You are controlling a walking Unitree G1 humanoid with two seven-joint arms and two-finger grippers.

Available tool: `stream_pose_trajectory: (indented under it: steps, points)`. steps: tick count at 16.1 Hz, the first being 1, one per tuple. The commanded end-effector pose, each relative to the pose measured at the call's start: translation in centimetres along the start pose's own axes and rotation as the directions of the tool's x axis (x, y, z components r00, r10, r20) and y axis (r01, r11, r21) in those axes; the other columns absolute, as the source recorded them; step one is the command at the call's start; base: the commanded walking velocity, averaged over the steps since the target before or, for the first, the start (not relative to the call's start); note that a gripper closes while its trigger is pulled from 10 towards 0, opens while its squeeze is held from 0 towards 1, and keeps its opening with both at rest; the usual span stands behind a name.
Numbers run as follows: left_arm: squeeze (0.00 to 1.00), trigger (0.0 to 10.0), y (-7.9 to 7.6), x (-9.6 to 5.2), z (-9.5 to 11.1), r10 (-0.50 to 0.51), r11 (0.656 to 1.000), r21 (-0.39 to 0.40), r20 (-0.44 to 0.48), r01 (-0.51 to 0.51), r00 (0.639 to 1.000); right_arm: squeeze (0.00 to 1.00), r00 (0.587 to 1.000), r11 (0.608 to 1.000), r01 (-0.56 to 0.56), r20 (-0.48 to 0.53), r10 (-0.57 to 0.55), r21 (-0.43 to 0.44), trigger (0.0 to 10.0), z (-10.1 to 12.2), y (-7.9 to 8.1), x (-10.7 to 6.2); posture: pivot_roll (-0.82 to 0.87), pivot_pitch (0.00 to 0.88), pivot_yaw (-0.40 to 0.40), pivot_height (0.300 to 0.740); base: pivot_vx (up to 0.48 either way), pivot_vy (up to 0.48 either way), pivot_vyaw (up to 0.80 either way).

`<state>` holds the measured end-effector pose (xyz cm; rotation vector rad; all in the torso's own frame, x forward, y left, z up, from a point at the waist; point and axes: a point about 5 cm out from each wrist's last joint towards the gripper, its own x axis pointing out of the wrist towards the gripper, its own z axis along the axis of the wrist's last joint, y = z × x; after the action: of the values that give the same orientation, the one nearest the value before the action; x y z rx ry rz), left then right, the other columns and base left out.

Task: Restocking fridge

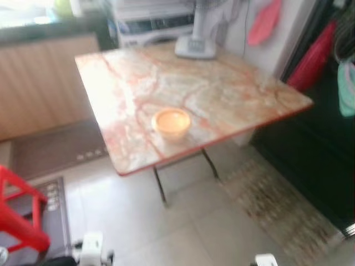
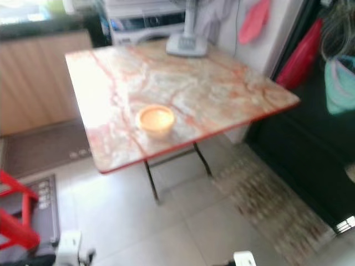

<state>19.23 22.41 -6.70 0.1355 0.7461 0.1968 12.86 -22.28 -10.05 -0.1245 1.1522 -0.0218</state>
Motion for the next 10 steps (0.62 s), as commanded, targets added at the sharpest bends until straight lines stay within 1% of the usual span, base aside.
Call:
stream_pose_trajectory:
  steps: [1,2,3,4,5,6,7,9,10]
  points:
    - [0.0,10.0,-0.2,0.5,2.7,0.028,0.999,-0.032,0.127,-0.024,0.992,0.0,0.999,1.0,0.013,-0.034,-0.013,0.002,10.0,-1.0,-0.5,-0.2,0.09,0.0,-0.032,0.74,0.0,0.0,0.0]
    - [0.0,10.0,-0.2,0.6,4.4,0.026,0.999,-0.039,0.219,-0.018,0.975,0.0,0.999,1.0,0.009,-0.032,-0.009,-0.008,10.0,-1.0,-0.4,-0.2,0.09,0.0,-0.032,0.74,0.0,0.0,0.0]
    - [0.0,10.0,-1.0,0.3,6.2,-0.003,1.0,-0.006,0.339,0.006,0.941,0.0,0.999,1.0,0.009,-0.031,-0.009,-0.009,10.0,-1.0,-0.4,-0.2,0.09,0.0,-0.033,0.74,0.0,0.0,0.0]
    - [0.0,10.0,-1.0,-0.4,7.7,0.041,0.998,-0.066,0.451,-0.012,0.892,0.0,1.0,1.0,0.01,-0.025,-0.01,-0.011,10.0,-0.9,-0.5,-0.2,0.1,0.0,-0.035,0.74,0.0,0.0,0.0]
    - [0.0,10.0,-1.2,-0.8,8.3,0.039,0.999,-0.047,0.51,-0.017,0.859,0.0,1.0,1.0,0.008,-0.023,-0.009,-0.014,10.0,-0.9,-0.5,-0.2,0.1,0.0,-0.039,0.74,0.0,0.0,0.0]
    - [0.0,10.0,-1.4,-2.1,9.4,0.042,0.999,-0.024,0.612,-0.034,0.789,0.0,1.0,1.0,0.005,-0.02,-0.006,-0.018,10.0,-0.9,-0.5,-0.2,0.11,0.0,-0.043,0.74,0.0,0.0,0.0]
    - [0.0,10.0,-1.5,-2.7,9.7,0.039,0.999,-0.017,0.653,-0.037,0.756,0.0,1.0,1.0,0.007,-0.022,-0.007,-0.018,10.0,-0.9,-0.5,-0.2,0.11,0.0,-0.043,0.74,0.0,0.0,0.0]
    - [0.0,10.0,-1.7,-3.9,10.6,0.02,0.995,0.051,0.725,-0.083,0.688,0.0,1.0,1.0,0.009,-0.027,-0.009,-0.021,10.0,-0.9,-0.6,-0.2,0.11,0.0,-0.045,0.74,0.0,0.0,0.0]
    - [0.0,10.0,-1.8,-4.5,11.4,0.019,0.993,0.06,0.763,-0.099,0.647,0.0,1.0,1.0,0.011,-0.026,-0.011,-0.02,10.0,-0.9,-0.7,-0.2,0.11,0.0,-0.047,0.74,0.0,0.0,0.0]
